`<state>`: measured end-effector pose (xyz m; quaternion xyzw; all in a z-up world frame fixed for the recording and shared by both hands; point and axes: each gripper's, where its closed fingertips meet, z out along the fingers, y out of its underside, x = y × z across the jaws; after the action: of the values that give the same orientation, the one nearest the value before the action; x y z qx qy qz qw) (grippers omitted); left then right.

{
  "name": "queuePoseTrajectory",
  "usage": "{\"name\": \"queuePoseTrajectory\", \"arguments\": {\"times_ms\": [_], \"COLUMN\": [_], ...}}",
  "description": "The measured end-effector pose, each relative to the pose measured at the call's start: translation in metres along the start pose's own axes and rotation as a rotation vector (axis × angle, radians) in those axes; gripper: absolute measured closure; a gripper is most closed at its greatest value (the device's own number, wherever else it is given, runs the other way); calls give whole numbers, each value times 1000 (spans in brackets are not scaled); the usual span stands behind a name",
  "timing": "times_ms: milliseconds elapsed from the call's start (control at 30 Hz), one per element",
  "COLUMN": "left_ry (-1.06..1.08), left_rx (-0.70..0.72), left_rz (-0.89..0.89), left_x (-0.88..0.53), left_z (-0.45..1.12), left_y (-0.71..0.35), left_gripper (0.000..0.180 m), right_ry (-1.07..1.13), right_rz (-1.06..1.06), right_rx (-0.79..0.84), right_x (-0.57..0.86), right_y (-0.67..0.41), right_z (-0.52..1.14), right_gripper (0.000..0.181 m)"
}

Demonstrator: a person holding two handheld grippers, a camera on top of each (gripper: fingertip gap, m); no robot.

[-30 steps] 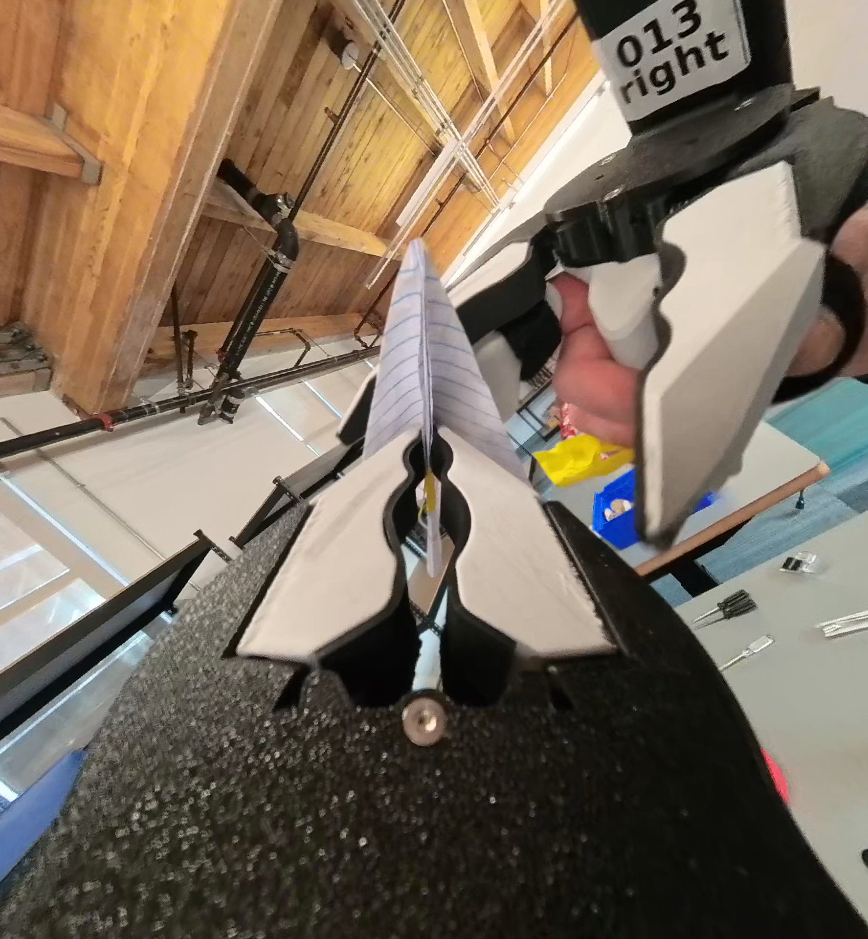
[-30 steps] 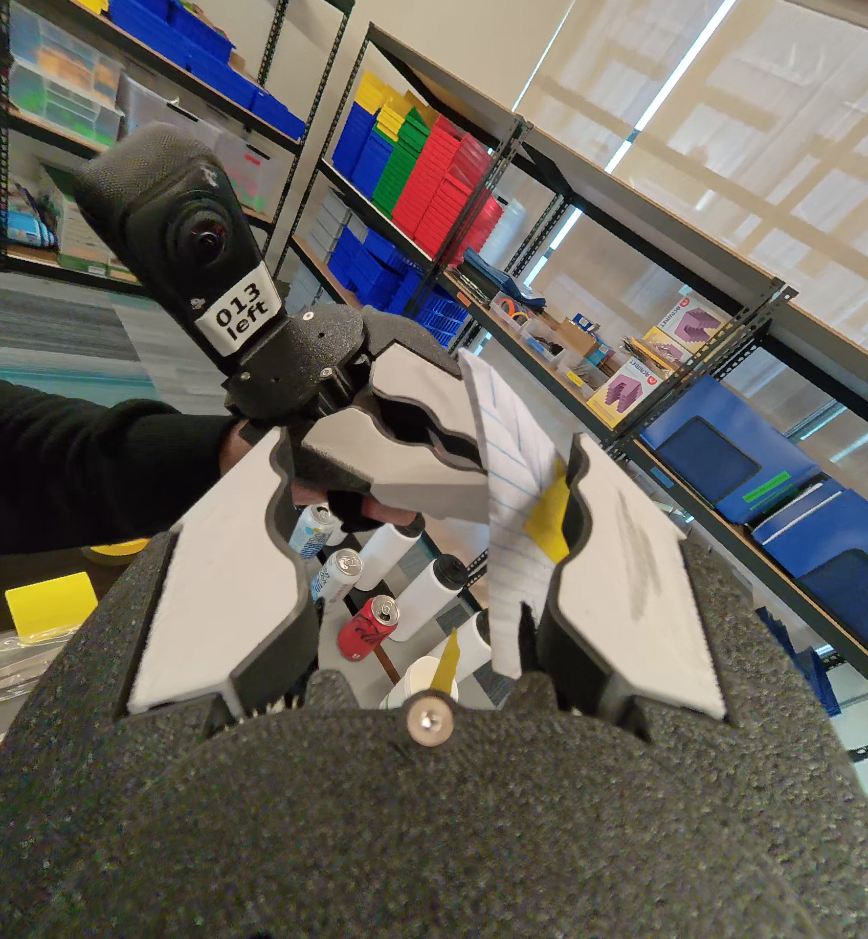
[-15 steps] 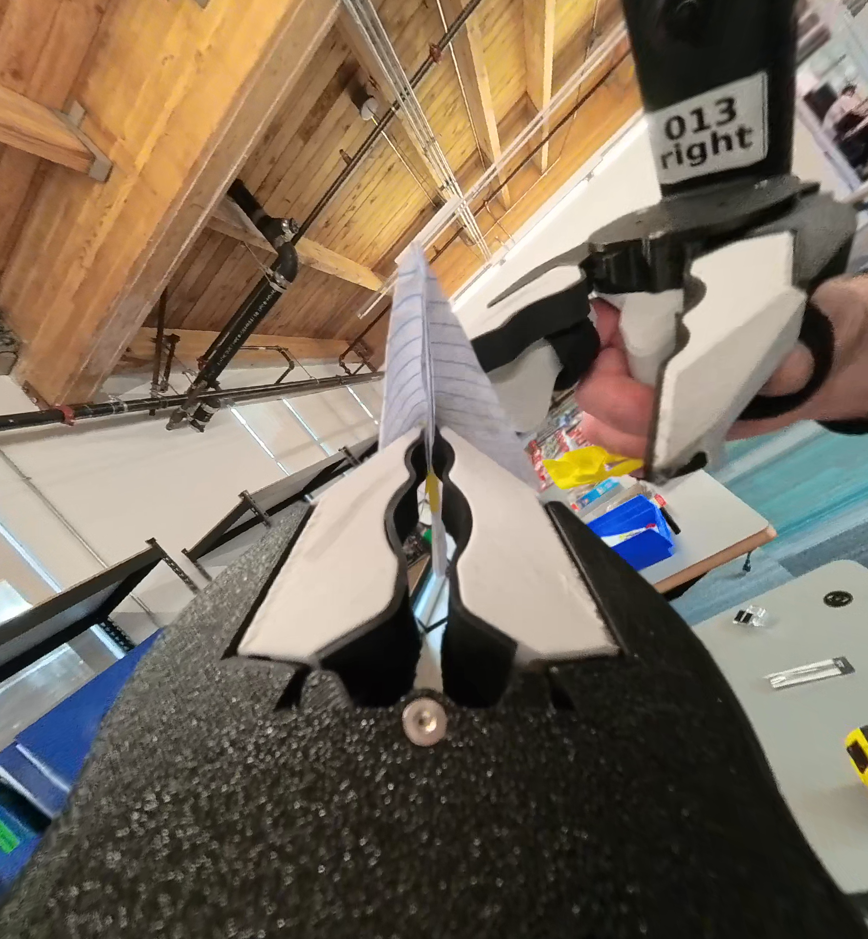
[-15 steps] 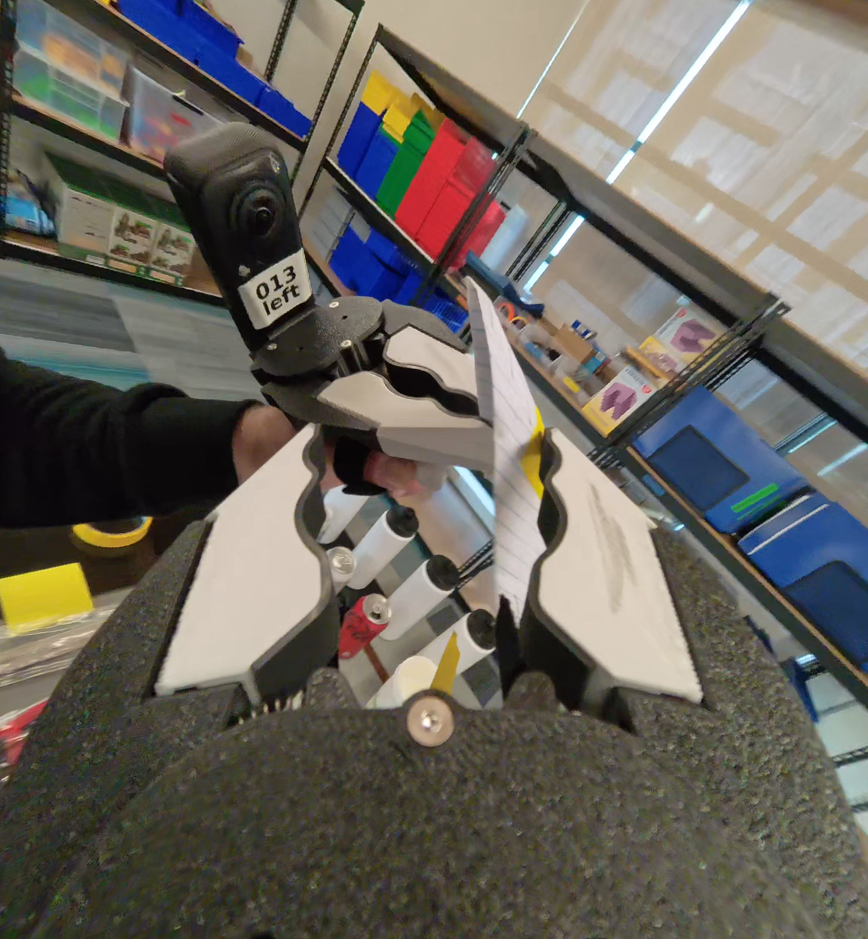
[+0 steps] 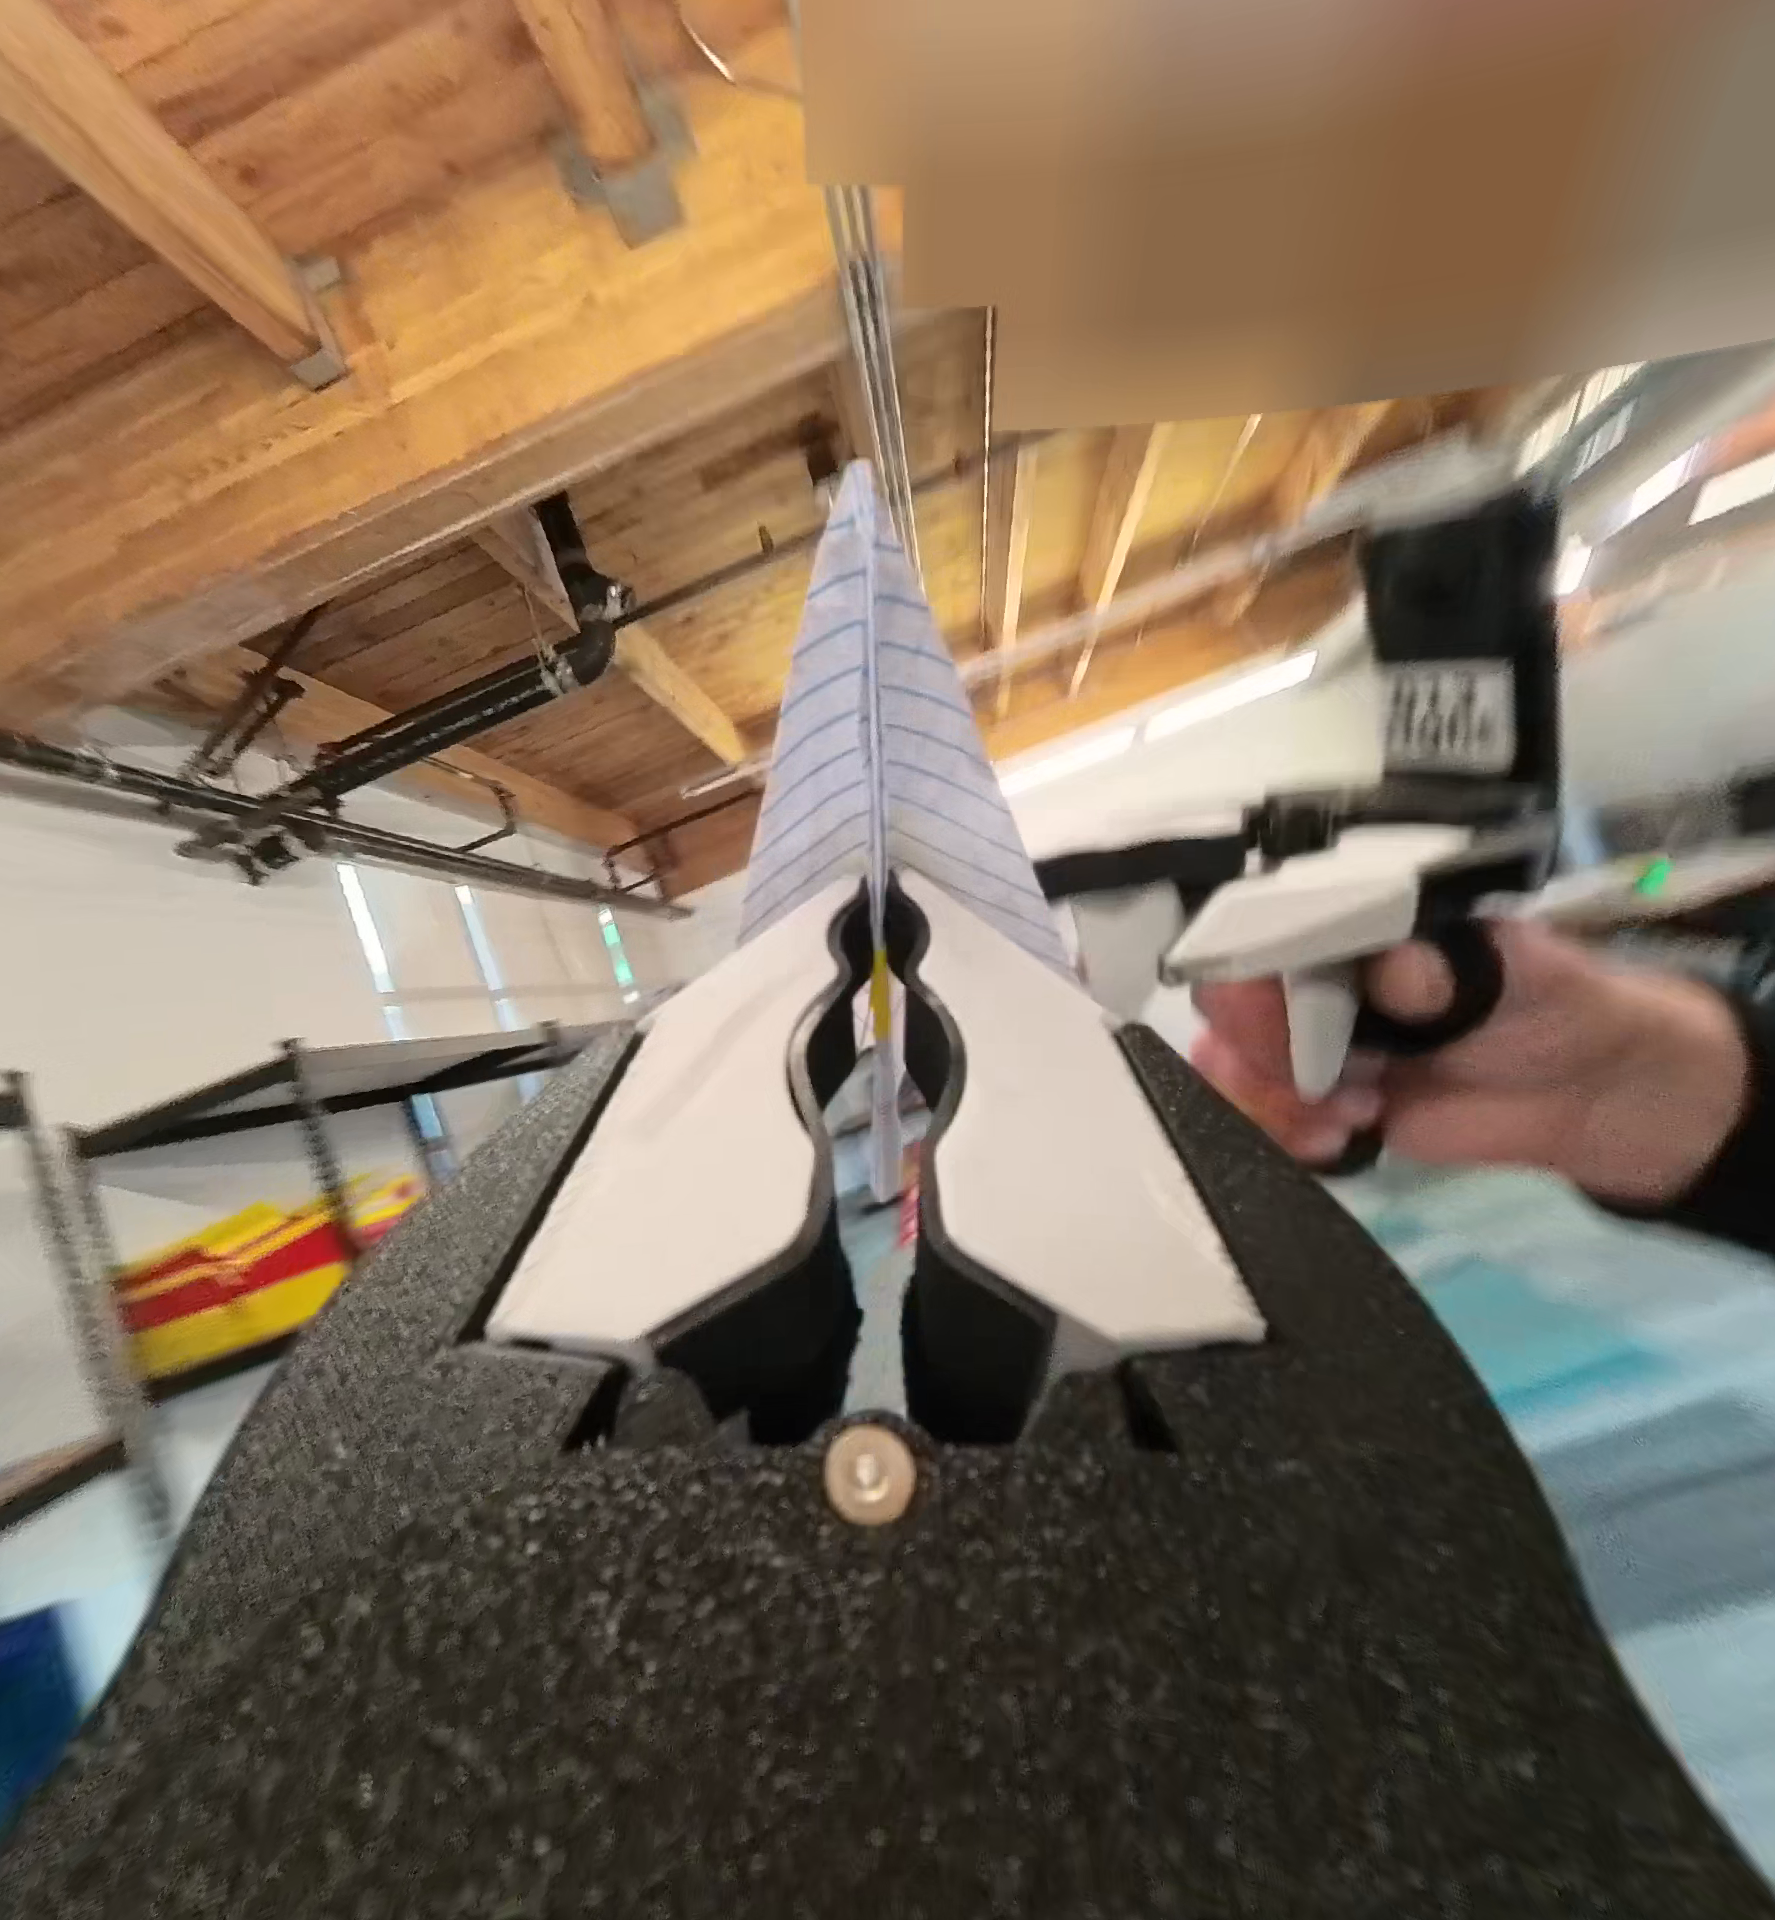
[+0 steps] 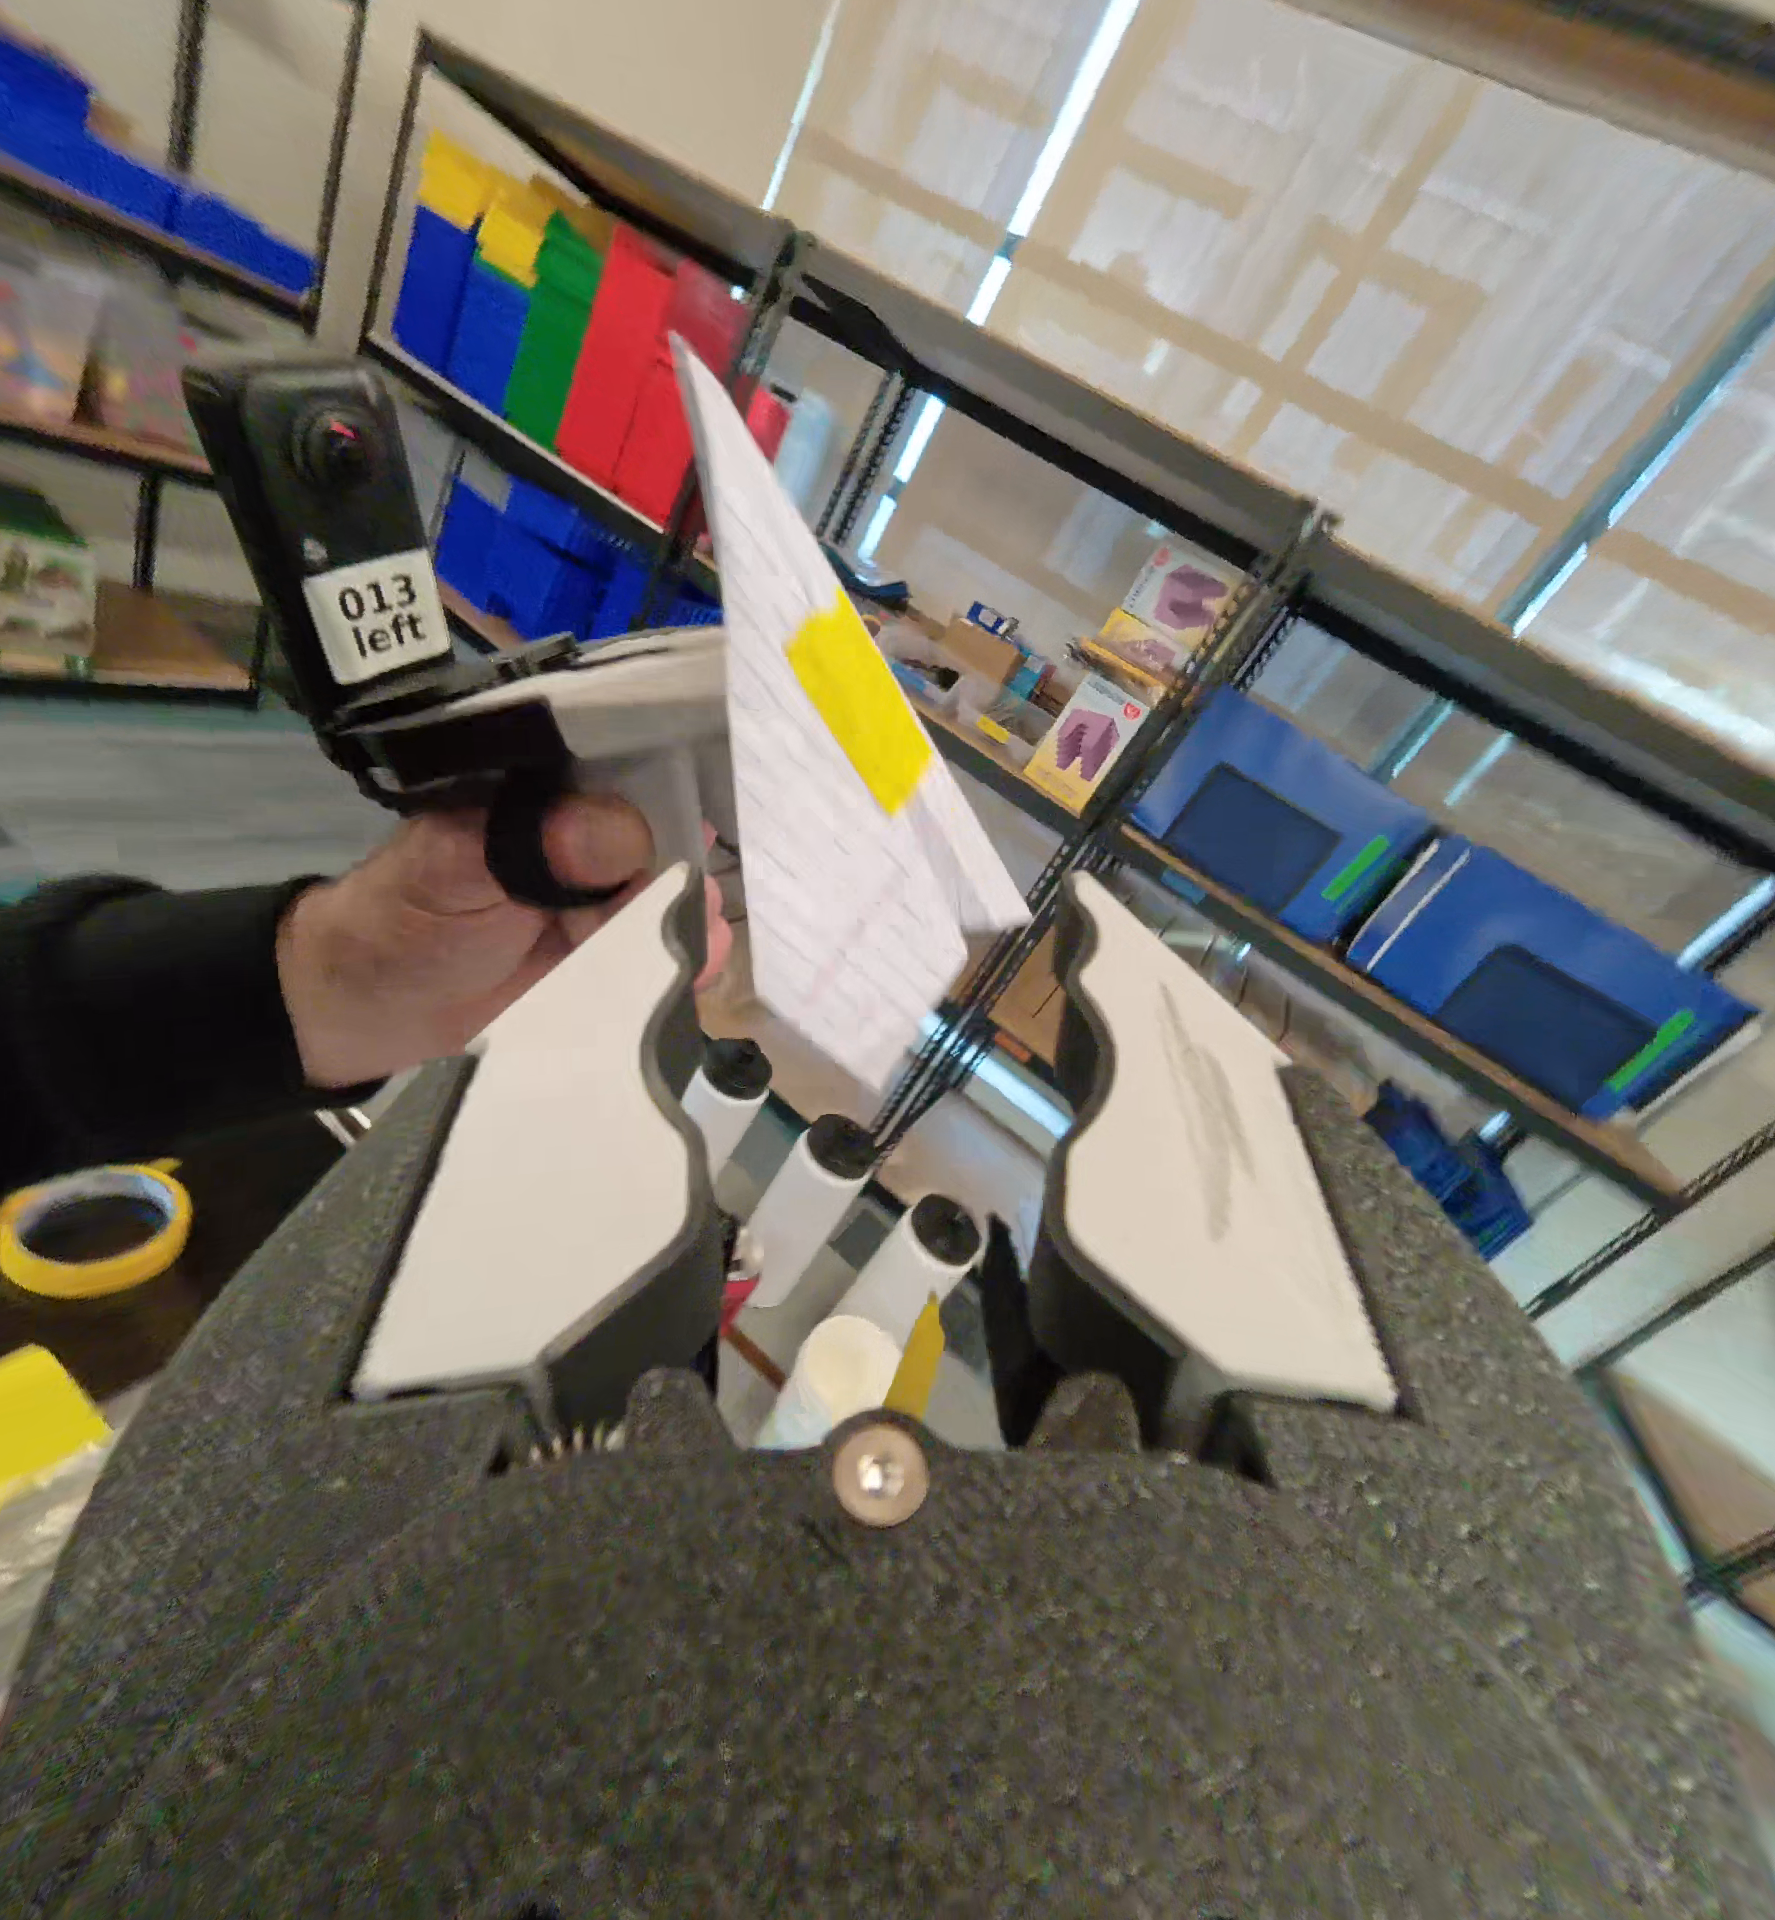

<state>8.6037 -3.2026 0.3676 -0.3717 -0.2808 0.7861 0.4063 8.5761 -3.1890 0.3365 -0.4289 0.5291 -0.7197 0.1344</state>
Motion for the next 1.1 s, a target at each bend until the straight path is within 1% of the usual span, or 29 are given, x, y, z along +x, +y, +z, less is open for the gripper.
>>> {"name": "queuePoseTrajectory", "arguments": {"times_ms": [33, 67, 100, 167, 233, 300, 367, 433, 533, 600, 633, 667, 700, 833, 900, 967, 1033, 1100], "left_ry": [-5, -6, -7, 10, 38, 81, 126, 173, 254, 307, 325, 353, 384, 469, 479, 493, 571, 600], "left_rx": [49, 88, 125, 187, 240, 286, 328, 339, 339, 330, 332, 339, 345, 350, 370, 365, 370, 369], "left_rz": [-86, -157, -223, -360, -488, -611, -722, -792, -877, -923, -934, -955, -975, -1012, -1018, -1035, -1063, -1078], "left_x": [-4, -7, -9, -6, 1, 14, 28, 45, 72, 89, 98, 106, 116, 156, 173, 192, 218, 241], "left_z": [-5, -9, -13, -17, -16, -11, -5, 5, 22, 35, 42, 49, 57, 95, 114, 135, 154, 176], "left_y": [-4, -7, -9, -10, -9, -6, -4, -1, 0, 3, 3, 3, 4, 10, 15, 21, 23, 26], "left_gripper": [180, 180, 180, 180, 180, 180, 180, 180, 180, 180, 180, 180, 180, 180, 169, 163, 161, 160], "right_ry": [13, 33, 43, 34, 18, -3, 8, 54, 90, 115, 133, 143, 151, 220, 241, 277, 328, 342], "right_rz": [65, 148, 266, 490, 642, 736, 727, 723, 697, 639, 614, 600, 590, 526, 470, 436, 388, 357], "right_rx": [-3, 7, 33, 69, 88, 167, 237, 349, 441, 480, 487, 488, 497, 482, 456, 429, 375, 314], "right_x": [1, 1, -1, -12, -31, -47, -53, -44, -31, -26, -24, -21, -18, -3, 0, 7, 13, 14], "right_y": [6, 14, 24, 47, 69, 67, 53, 31, 7, -8, -13, -17, -19, -23, -25, -24, -20, -15], "right_z": [-6, -12, -18, -25, -24, -21, -22, -35, -61, -83, -94, -105, -118, -175, -207, -241, -278, -314], "right_gripper": [115, 121, 130, 134, 144, 143, 142, 142, 143, 155, 164, 174, 181, 181, 181, 181, 181, 181]}}
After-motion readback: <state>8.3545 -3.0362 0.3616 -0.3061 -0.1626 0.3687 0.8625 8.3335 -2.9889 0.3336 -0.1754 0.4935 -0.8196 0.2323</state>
